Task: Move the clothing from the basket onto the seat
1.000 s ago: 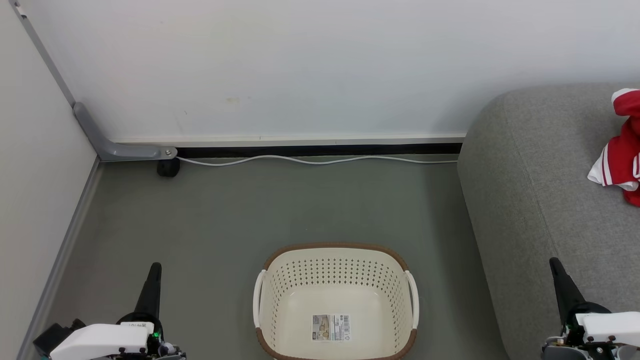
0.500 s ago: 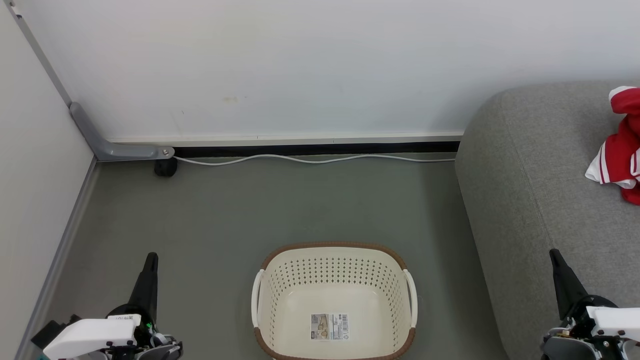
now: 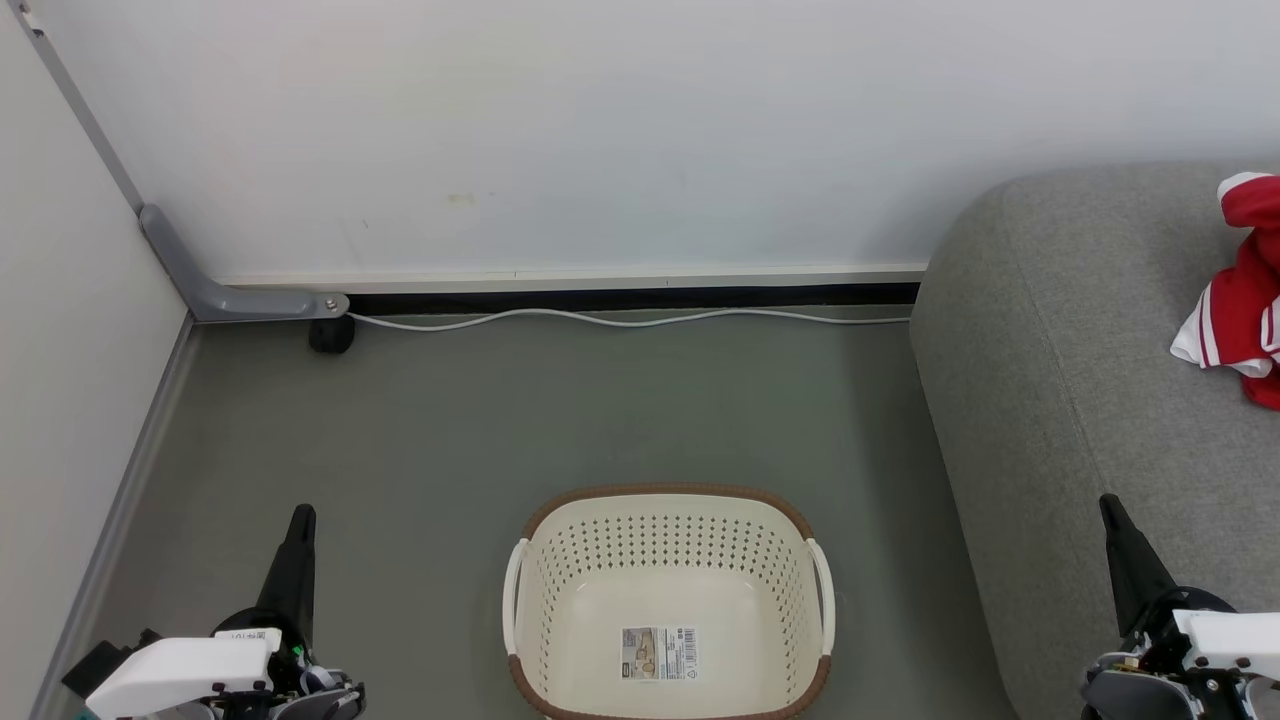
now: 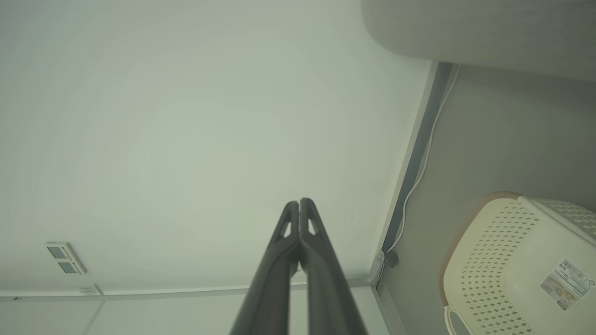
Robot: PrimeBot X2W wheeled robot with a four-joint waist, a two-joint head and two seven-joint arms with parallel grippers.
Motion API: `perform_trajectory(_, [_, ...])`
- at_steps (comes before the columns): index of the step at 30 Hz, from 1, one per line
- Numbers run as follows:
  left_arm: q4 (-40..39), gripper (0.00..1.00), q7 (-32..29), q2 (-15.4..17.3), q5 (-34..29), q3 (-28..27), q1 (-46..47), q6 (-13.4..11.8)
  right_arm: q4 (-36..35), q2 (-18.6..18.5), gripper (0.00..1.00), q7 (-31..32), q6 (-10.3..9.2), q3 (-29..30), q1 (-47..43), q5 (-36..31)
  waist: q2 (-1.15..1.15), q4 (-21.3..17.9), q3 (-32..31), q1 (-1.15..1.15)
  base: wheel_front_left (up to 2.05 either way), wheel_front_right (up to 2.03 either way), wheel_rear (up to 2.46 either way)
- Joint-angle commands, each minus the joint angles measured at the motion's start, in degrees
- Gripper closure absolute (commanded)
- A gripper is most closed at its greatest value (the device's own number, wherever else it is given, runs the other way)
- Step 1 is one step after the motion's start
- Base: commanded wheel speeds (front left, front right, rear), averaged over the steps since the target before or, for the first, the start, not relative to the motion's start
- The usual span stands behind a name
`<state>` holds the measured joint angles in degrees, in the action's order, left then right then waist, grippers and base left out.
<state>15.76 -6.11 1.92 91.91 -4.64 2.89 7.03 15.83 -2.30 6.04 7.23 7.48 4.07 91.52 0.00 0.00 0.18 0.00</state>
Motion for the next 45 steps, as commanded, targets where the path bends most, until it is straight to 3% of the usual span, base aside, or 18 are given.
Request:
perform_trajectory(1, [-1.7, 1.0, -0.4, 1.0, 0.3, -1.9, 3.3, 0.5, -1.8, -0.6, 1.0, 0.5, 0.25, -0.9, 2.1, 0.6, 0.0, 0.0, 0.0, 0.0, 0.0, 0.0, 0.0])
perform_trajectory(45, [-1.7, 1.0, -0.4, 1.0, 0.3, -1.9, 3.3, 0.5, -1.8, -0.6, 1.0, 0.5, 0.25, -1.0, 2.1, 0.6, 0.0, 0.0, 0.0, 0.0, 0.0, 0.0, 0.0])
